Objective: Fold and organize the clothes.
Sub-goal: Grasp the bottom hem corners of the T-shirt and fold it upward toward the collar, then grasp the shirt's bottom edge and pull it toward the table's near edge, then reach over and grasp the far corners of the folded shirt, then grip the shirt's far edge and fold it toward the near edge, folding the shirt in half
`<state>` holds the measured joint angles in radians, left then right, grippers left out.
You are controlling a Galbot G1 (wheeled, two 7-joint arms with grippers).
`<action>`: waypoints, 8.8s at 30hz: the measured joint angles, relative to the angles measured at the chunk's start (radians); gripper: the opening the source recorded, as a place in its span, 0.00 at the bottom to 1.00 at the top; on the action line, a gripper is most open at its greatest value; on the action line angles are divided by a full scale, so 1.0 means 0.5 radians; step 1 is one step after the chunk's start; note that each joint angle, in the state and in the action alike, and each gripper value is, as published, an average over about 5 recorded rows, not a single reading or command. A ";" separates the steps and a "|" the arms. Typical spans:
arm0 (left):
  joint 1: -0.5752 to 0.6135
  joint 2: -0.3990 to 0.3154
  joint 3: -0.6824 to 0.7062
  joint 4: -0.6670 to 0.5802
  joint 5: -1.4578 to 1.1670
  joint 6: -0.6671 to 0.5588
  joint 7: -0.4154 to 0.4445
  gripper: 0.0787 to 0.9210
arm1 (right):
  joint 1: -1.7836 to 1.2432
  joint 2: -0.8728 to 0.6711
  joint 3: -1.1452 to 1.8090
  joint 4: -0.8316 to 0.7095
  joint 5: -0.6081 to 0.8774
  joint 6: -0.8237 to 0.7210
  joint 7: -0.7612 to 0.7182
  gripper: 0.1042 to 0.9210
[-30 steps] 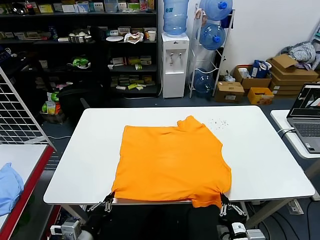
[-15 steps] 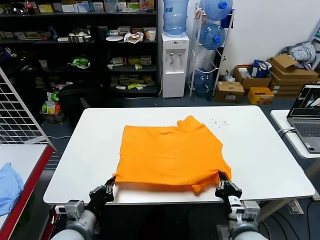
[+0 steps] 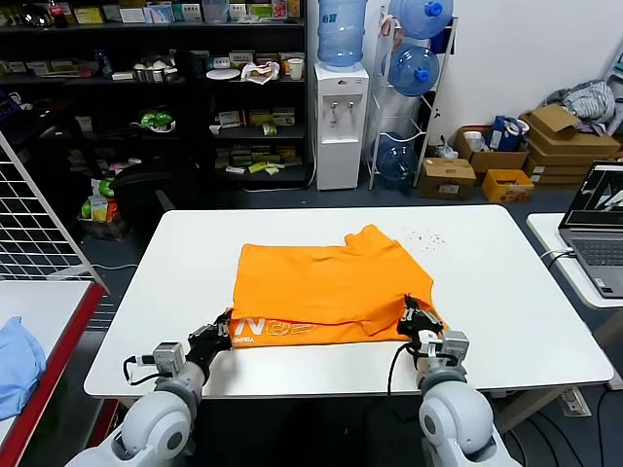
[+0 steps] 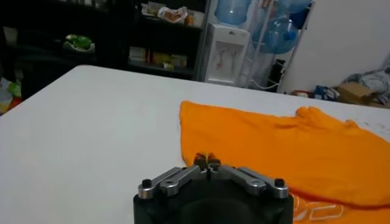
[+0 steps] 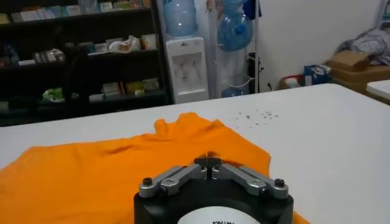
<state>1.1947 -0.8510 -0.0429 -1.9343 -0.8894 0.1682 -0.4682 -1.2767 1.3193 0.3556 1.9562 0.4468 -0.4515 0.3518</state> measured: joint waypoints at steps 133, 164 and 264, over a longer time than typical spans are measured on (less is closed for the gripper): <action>0.672 0.296 -0.145 -0.524 -0.166 0.100 -0.186 0.28 | -0.975 -0.407 0.621 0.508 0.278 0.050 -0.271 0.37; -0.760 -0.033 0.329 0.499 -0.483 0.196 0.121 1.00 | 0.958 -0.335 -0.155 -0.770 0.596 -0.308 -0.015 1.00; -0.478 0.243 0.207 0.097 -0.315 0.293 0.177 0.02 | 0.186 -0.661 0.155 -0.002 0.882 -0.393 -0.101 0.02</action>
<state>0.9556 -0.7296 0.0607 -1.8859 -1.0471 0.3149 -0.3799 -1.1835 0.9886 0.4333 1.9552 0.8880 -0.6479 0.3011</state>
